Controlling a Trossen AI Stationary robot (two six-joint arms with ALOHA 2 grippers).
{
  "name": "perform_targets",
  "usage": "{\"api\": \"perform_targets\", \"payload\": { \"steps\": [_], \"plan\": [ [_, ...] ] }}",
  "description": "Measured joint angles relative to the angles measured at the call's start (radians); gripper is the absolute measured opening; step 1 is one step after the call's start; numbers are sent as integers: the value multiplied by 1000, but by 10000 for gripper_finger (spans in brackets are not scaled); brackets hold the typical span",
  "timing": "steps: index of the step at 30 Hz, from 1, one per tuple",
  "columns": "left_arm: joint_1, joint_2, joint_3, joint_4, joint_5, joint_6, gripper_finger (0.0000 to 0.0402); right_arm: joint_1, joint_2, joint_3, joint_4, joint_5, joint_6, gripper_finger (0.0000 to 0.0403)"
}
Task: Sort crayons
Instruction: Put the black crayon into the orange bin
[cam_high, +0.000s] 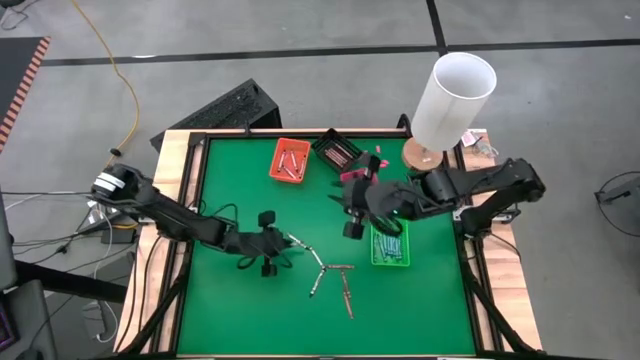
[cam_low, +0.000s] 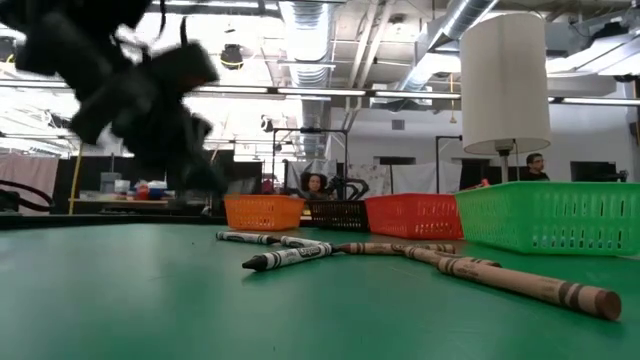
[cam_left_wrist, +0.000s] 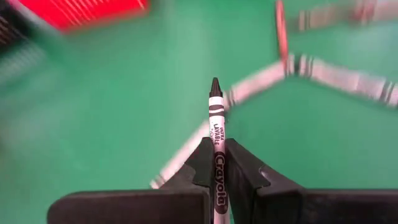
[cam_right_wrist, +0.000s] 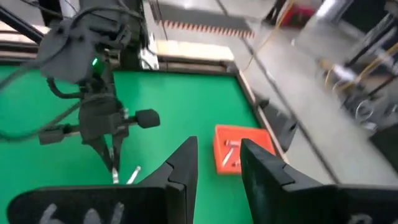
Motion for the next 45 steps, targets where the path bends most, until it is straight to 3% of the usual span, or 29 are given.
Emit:
{"api": "perform_targets", "payload": {
  "steps": [7, 13, 18, 26, 32, 38, 45],
  "plan": [
    [-73, -204, 0, 181, -189, 109, 5, 140, -21, 0, 138, 87, -122, 118],
    [-145, -317, -16, 491, -232, 322, 5, 230, -25, -9, 278, 97, -210, 118],
    [-178, -321, -16, 731, -151, 482, 5, 238, -24, -109, 555, 2, -324, 118],
    [-175, -321, -17, 944, -34, 627, 4, 192, -23, -288, 943, -137, -414, 118],
    [-152, -321, -14, 977, 14, 651, 4, 116, -22, -377, 1100, -318, -390, 118],
    [-147, -321, -13, 978, 35, 655, 4, 56, -4, -395, 1132, -344, -334, 135],
    [-119, -321, -12, 974, 70, 632, 4, 14, 100, -394, 1273, -385, -307, 190]
  ]
}}
